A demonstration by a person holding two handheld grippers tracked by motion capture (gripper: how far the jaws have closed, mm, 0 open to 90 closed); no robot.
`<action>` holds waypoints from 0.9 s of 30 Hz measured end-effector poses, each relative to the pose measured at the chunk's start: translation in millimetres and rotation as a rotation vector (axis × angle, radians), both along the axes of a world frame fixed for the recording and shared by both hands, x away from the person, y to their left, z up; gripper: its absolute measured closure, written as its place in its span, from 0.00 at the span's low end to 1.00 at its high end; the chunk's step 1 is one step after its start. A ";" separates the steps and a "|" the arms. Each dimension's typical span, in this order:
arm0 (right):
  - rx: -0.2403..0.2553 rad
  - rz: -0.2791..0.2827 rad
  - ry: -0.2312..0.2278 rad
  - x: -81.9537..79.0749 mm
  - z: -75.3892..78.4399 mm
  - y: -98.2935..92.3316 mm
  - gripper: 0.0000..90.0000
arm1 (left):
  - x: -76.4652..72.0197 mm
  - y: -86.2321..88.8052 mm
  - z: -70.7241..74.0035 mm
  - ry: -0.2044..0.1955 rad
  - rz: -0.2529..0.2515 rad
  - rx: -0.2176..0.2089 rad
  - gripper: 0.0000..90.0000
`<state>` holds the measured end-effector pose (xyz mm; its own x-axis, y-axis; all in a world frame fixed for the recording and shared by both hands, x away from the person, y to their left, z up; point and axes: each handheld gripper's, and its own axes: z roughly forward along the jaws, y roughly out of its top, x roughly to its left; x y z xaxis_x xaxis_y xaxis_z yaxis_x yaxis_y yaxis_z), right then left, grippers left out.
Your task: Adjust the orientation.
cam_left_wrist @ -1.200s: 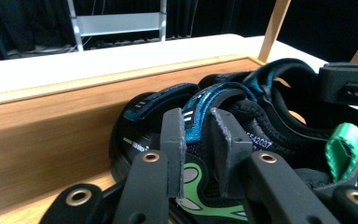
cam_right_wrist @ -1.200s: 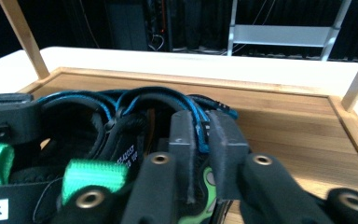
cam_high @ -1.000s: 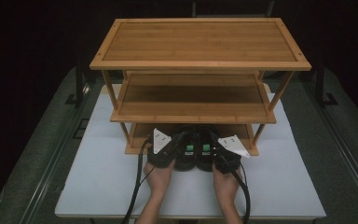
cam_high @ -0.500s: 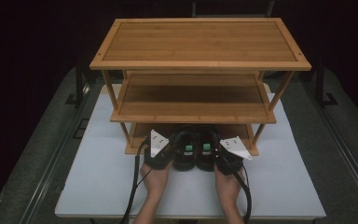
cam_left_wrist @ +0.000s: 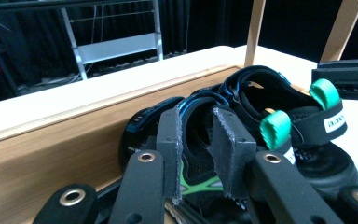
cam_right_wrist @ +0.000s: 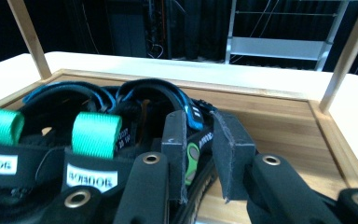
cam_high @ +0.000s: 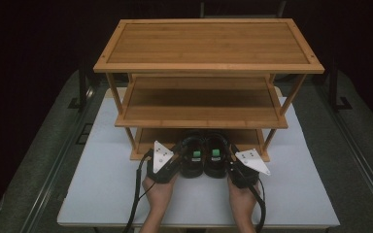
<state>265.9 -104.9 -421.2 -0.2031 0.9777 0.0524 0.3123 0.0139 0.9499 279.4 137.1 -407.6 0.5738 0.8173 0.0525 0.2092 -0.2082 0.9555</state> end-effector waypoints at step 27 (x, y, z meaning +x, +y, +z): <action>0.023 0.096 0.010 -49.2 -7.7 -3.7 0.94 | -44.9 -0.7 -8.8 0.018 -0.055 0.003 0.84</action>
